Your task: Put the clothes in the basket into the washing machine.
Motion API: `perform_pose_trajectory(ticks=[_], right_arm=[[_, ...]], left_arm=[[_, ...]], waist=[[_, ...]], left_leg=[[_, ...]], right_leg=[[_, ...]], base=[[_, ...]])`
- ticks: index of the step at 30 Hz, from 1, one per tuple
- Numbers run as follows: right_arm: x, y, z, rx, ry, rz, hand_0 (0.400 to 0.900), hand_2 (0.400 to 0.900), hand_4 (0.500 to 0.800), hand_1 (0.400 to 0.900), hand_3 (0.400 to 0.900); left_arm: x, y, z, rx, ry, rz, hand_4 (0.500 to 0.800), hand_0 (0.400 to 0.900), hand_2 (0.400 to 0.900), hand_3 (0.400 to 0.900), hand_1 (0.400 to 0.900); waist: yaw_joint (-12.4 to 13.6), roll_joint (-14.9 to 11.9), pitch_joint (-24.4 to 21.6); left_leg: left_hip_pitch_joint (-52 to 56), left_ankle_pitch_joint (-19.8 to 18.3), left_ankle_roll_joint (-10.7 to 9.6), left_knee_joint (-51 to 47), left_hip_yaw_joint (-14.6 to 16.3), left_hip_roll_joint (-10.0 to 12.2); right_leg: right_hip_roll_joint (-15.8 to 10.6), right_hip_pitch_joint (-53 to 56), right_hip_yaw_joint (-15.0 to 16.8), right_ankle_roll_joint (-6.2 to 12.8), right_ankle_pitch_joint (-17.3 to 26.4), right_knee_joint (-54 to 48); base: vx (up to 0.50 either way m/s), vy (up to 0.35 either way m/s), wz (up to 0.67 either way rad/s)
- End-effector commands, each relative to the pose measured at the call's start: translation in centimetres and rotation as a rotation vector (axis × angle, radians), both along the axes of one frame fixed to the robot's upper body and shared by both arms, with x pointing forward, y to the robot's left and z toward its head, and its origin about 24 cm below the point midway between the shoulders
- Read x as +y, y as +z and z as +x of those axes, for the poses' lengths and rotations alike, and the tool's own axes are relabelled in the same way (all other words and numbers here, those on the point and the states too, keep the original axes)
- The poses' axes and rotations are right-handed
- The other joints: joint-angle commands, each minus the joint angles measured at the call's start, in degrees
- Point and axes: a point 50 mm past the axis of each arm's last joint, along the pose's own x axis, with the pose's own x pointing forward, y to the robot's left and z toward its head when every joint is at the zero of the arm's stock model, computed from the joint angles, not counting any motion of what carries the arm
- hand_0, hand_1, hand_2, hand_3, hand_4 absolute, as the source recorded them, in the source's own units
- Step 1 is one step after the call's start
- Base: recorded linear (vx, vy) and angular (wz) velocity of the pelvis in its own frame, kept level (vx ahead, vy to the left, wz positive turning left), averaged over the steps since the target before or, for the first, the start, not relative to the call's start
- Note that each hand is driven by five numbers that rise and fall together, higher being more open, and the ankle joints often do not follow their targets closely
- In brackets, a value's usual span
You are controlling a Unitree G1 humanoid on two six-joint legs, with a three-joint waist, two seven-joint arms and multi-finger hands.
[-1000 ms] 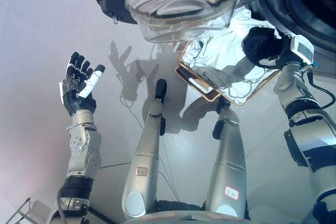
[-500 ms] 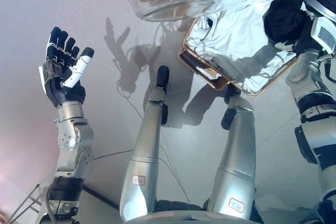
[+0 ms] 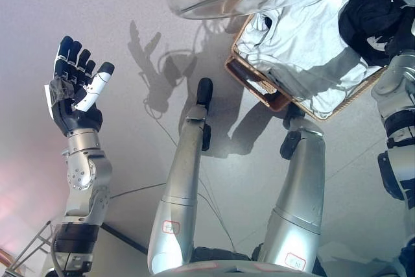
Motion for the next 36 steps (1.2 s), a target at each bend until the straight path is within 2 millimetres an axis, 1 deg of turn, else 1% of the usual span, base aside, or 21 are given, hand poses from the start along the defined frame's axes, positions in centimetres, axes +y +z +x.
perform_pose_trajectory(ticks=[1,7,8,10,12,14,16,17,18,19,20,21,22,23,24,25,27,28,31,33,36], right_arm=[[-0.7,-1.0,-0.4,0.075,-0.034,-0.068,0.400,0.400,0.500,0.400,0.400],[0.7,0.2,0.4,0.000,0.012,-0.029,0.400,0.400,0.500,0.400,0.400],[1.3,0.6,0.7,-0.032,0.035,-0.010,0.400,0.400,0.500,0.400,0.400],[1.8,0.8,0.9,-0.064,0.063,0.018,0.400,0.400,0.500,0.400,0.400],[3.1,1.2,1.4,-0.215,0.154,0.206,0.400,0.400,0.500,0.400,0.400],[4.1,0.9,1.6,-0.341,0.239,0.393,0.400,0.400,0.500,0.400,0.400],[5.0,-0.5,1.6,-0.443,0.322,0.591,0.400,0.400,0.500,0.400,0.400],[5.0,-1.3,1.5,-0.465,0.336,0.653,0.400,0.400,0.500,0.400,0.400],[5.0,-1.4,1.4,-0.464,0.335,0.655,0.400,0.400,0.500,0.400,0.400],[6.0,-3.1,1.3,-0.520,0.404,0.797,0.400,0.400,0.500,0.400,0.400],[6.3,-3.8,1.2,-0.542,0.424,0.853,0.400,0.400,0.500,0.400,0.400],[6.3,-4.0,1.2,-0.541,0.422,0.855,0.400,0.400,0.500,0.400,0.400],[6.8,-4.6,1.1,-0.580,0.459,0.936,0.400,0.400,0.500,0.400,0.400],[7.1,-5.1,0.8,-0.680,0.504,1.066,0.400,0.400,0.500,0.400,0.400],[7.0,-5.2,0.7,-0.679,0.503,1.069,0.400,0.400,0.500,0.400,0.400],[7.3,-5.6,0.6,-0.757,0.532,1.176,0.400,0.400,0.500,0.400,0.400],[7.4,-5.5,0.5,-0.806,0.560,1.228,0.400,0.400,0.500,0.400,0.400],[7.8,-5.2,0.3,-0.979,0.644,1.393,0.400,0.400,0.500,0.400,0.400],[8.5,-5.6,0.2,-1.154,0.733,1.576,0.400,0.400,0.500,0.400,0.400],[8.3,-5.6,0.2,-1.211,0.747,1.614,0.400,0.400,0.500,0.400,0.400],[7.7,-4.4,0.2,-1.261,0.747,1.597,0.400,0.400,0.500,0.400,0.400]], left_arm=[[1.9,0.9,-1.7,-0.131,0.116,-0.049,0.800,0.900,0.900,0.900,0.900],[2.4,0.4,-0.8,-0.109,0.147,-0.068,0.800,0.900,0.900,0.900,0.900],[2.6,0.3,-0.7,-0.108,0.158,-0.076,0.800,0.900,0.900,0.900,0.900],[2.8,0.0,-0.5,-0.094,0.172,-0.086,0.800,0.900,0.900,0.900,0.900],[2.9,-1.0,0.0,-0.053,0.189,-0.118,0.800,0.900,0.900,0.900,0.900],[3.1,-1.9,0.5,-0.006,0.215,-0.131,0.800,0.900,0.900,0.900,0.900],[3.3,-2.7,1.1,0.035,0.230,-0.155,0.800,0.900,0.900,0.900,0.900],[3.5,-2.8,1.1,0.044,0.234,-0.159,0.800,0.900,0.900,0.900,0.900],[3.5,-2.9,1.1,0.045,0.233,-0.157,0.800,0.900,0.900,0.900,0.900],[3.9,-3.5,1.2,0.071,0.257,-0.185,0.800,0.900,0.900,0.900,0.900],[3.9,-3.6,1.3,0.080,0.252,-0.184,0.800,0.900,0.900,0.900,0.900],[3.9,-3.6,1.3,0.082,0.251,-0.182,0.800,0.900,0.900,0.900,0.900],[4.0,-4.0,1.3,0.096,0.256,-0.192,0.800,0.900,0.900,0.900,0.900],[3.8,-4.1,1.6,0.101,0.252,-0.201,0.800,0.900,0.900,0.900,0.900],[3.8,-4.1,1.6,0.103,0.251,-0.199,0.800,0.900,0.900,0.900,0.900],[3.5,-4.2,1.9,0.107,0.243,-0.207,0.800,0.900,0.900,0.900,0.900],[3.2,-4.0,2.1,0.102,0.233,-0.203,0.800,0.900,0.900,0.900,0.900],[2.8,-4.3,2.3,0.106,0.223,-0.222,0.800,0.900,0.900,0.900,0.900],[2.6,-4.4,2.3,0.104,0.227,-0.241,0.800,0.900,0.900,0.900,0.900],[2.5,-4.6,2.3,0.106,0.228,-0.252,0.800,0.900,0.900,0.900,0.900],[2.6,-4.4,2.3,0.097,0.227,-0.249,0.800,0.900,0.900,0.900,0.900]], waist=[[-1.42,5.35,-1.62],[-1.68,5.67,-1.62],[-1.67,5.67,-1.62],[-1.84,5.57,-1.62],[-2.42,5.47,-1.62],[-2.96,5.20,-1.62],[-3.45,5.03,-1.62],[-3.59,5.08,-1.62],[-3.52,5.10,-1.62],[-4.01,5.14,-1.62],[-4.19,5.22,-1.62],[-4.14,5.22,-1.62],[-4.35,5.33,-1.62],[-4.65,5.57,-1.62],[-4.58,5.57,-1.62],[-4.72,5.76,-1.62],[-4.70,6.05,-1.62],[-4.96,6.50,-1.62],[-4.88,7.30,-1.63],[-4.82,7.93,-1.80],[-4.52,8.65,-2.41]], left_leg=[[3.37,1.46,3.44,-9.63,0.47,-1.41],[8.62,3.57,3.20,-15.85,1.37,-0.62],[8.48,5.96,3.34,-17.48,1.59,-0.43],[9.98,6.58,3.18,-19.11,1.66,-0.16],[13.83,7.99,2.73,-22.82,1.85,0.20],[17.04,9.01,2.28,-25.75,1.95,0.65],[20.52,10.01,1.88,-28.56,1.86,1.08],[22.04,10.36,1.75,-29.66,1.78,1.14],[22.35,10.45,1.75,-29.92,1.71,1.18],[25.46,11.09,1.46,-32.05,1.60,1.55],[26.84,11.40,1.35,-33.06,1.65,1.69],[27.13,11.49,1.35,-33.29,1.59,1.71],[28.47,11.69,1.25,-34.10,1.61,1.90],[30.12,11.69,1.25,-34.92,1.65,1.96],[30.38,11.74,1.25,-35.10,1.61,1.99],[31.79,11.65,1.16,-35.43,1.70,2.05],[32.23,12.03,1.17,-35.68,1.65,2.05],[33.51,11.32,1.08,-35.55,1.66,1.83],[34.66,10.99,1.10,-35.71,1.75,1.51],[35.14,10.91,1.08,-35.86,1.82,1.35],[34.97,11.25,1.10,-35.94,1.74,1.22]], right_leg=[[2.19,2.77,-2.64,-2.29,-1.13,0.35],[2.54,7.21,-2.31,-2.08,0.71,-5.66],[2.58,7.05,-2.62,-2.45,2.99,-7.47],[2.64,8.40,-2.74,-2.43,3.37,-8.83],[3.03,12.25,-3.01,-2.25,4.49,-12.54],[3.23,15.61,-3.31,-2.11,5.21,-15.53],[3.42,19.28,-3.65,-1.97,5.67,-18.10],[3.42,20.99,-3.84,-1.94,5.98,-19.47],[3.44,21.35,-3.97,-1.95,6.08,-19.77],[3.35,24.44,-4.21,-1.78,6.42,-21.99],[3.31,25.95,-4.38,-1.76,6.68,-23.01],[3.32,26.27,-4.47,-1.77,6.75,-23.25],[3.34,27.47,-4.49,-1.65,6.98,-24.18],[3.17,29.10,-4.39,-1.50,7.30,-25.43],[3.18,29.40,-4.46,-1.50,7.35,-25.65],[2.95,30.96,-4.34,-1.31,7.55,-26.51],[2.79,31.61,-4.44,-1.25,8.22,-27.23],[2.31,33.00,-4.44,-1.06,7.81,-27.39],[1.88,34.26,-4.20,-0.84,8.05,-28.27],[1.59,34.81,-4.10,-0.67,8.21,-28.75],[1.35,34.87,-3.95,-0.55,8.85,-29.40]], base=[[0.00,0.015,-0.13],[-0.01,0.015,-0.11],[-0.09,0.018,-0.14],[-0.04,0.007,-0.13],[0.02,-0.021,-0.13],[0.04,-0.043,-0.08],[0.05,-0.053,-0.07],[0.04,-0.030,-0.05],[0.06,-0.026,-0.10],[0.04,-0.034,-0.09],[0.04,-0.034,-0.09],[0.03,-0.022,-0.04],[0.03,-0.011,-0.06],[0.03,-0.011,-0.06],[0.03,-0.011,-0.05],[0.00,0.000,0.00],[0.01,-0.001,0.03],[0.02,0.012,0.05],[0.03,0.018,0.05],[0.03,0.029,0.05],[0.02,0.021,0.04]])
